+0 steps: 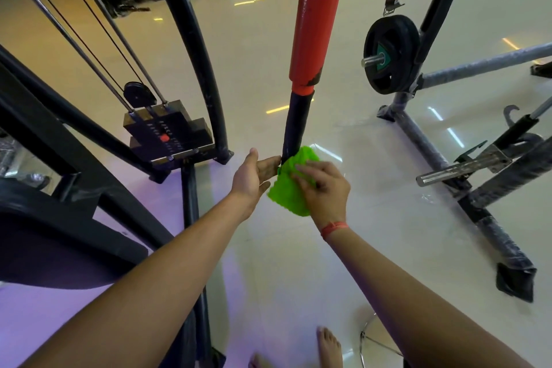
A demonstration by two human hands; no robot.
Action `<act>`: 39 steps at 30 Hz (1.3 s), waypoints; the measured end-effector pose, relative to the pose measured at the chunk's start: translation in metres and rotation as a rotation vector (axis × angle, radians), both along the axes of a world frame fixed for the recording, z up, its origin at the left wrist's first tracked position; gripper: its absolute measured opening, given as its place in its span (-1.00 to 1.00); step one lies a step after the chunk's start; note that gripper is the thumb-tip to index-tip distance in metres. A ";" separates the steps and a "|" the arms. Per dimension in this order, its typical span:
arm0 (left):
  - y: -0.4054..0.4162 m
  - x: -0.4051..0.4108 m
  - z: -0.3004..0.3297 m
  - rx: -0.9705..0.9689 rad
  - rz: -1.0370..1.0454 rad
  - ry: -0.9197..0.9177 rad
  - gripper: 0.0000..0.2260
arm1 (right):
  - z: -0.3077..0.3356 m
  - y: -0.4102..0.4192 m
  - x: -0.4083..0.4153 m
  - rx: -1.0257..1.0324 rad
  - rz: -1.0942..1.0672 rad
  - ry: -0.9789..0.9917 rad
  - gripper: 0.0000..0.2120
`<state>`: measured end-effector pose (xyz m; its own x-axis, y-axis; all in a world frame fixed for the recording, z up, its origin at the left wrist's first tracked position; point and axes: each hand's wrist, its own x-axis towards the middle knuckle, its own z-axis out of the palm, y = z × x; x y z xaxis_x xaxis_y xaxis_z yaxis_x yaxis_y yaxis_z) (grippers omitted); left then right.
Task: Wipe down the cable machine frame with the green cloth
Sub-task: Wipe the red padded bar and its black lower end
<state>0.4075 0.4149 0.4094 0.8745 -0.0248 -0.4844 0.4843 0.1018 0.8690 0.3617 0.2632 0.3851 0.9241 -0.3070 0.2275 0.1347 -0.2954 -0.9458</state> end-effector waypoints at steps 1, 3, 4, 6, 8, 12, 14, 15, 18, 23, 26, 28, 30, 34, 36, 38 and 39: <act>0.001 0.000 -0.003 0.007 0.012 0.002 -0.39 | -0.007 -0.003 -0.005 -0.099 0.058 0.041 -0.79; 0.004 -0.001 -0.009 -0.011 0.026 0.028 -0.37 | -0.007 -0.007 -0.010 -0.189 0.109 0.034 -0.80; 0.006 -0.002 -0.011 -0.031 0.028 0.044 -0.36 | 0.000 -0.008 -0.008 -0.217 0.076 -0.049 -0.81; 0.008 -0.003 -0.014 -0.080 0.036 0.071 -0.37 | 0.016 -0.004 0.001 -0.310 -0.006 -0.279 -0.81; 0.010 -0.006 -0.016 -0.104 0.043 0.088 -0.40 | 0.024 -0.002 0.012 -0.432 0.032 -0.442 -0.82; 0.012 -0.007 -0.028 -0.147 0.026 0.095 -0.36 | -0.007 0.004 0.013 -0.919 0.262 -0.346 -0.82; 0.011 -0.007 -0.034 -0.167 0.026 0.100 -0.36 | -0.004 0.004 0.013 -0.970 0.314 -0.339 -0.82; 0.010 -0.007 -0.036 -0.171 0.034 0.105 -0.37 | 0.004 0.002 0.017 -0.965 0.287 -0.396 -0.79; 0.004 -0.005 -0.041 -0.152 0.043 0.113 -0.41 | 0.036 -0.009 0.033 -0.867 0.079 -0.513 -0.79; -0.007 0.006 -0.045 -0.185 0.001 0.112 -0.37 | 0.020 -0.013 0.031 -1.037 0.218 -0.251 -0.75; -0.016 0.014 -0.038 -0.194 -0.016 0.119 -0.37 | 0.040 -0.028 0.039 -0.926 0.128 -0.274 -0.81; -0.025 0.016 -0.033 -0.203 -0.038 0.119 -0.38 | 0.044 -0.041 0.044 -0.915 0.007 -0.386 -0.82; -0.032 0.017 -0.031 -0.207 -0.047 0.121 -0.38 | 0.029 -0.051 0.046 -0.993 0.070 -0.338 -0.79; -0.042 0.020 -0.033 -0.171 -0.054 0.121 -0.40 | 0.000 -0.065 0.039 -0.883 0.274 0.074 -0.78; -0.039 0.022 -0.037 -0.165 -0.052 0.120 -0.39 | 0.014 -0.066 0.037 -0.496 0.019 0.037 -0.77; -0.034 0.023 -0.045 -0.171 -0.047 0.128 -0.37 | 0.033 -0.057 0.031 -0.234 -0.228 -0.112 -0.80; -0.032 0.023 -0.049 -0.172 -0.051 0.129 -0.36 | 0.037 -0.049 0.029 -0.167 -0.257 -0.135 -0.80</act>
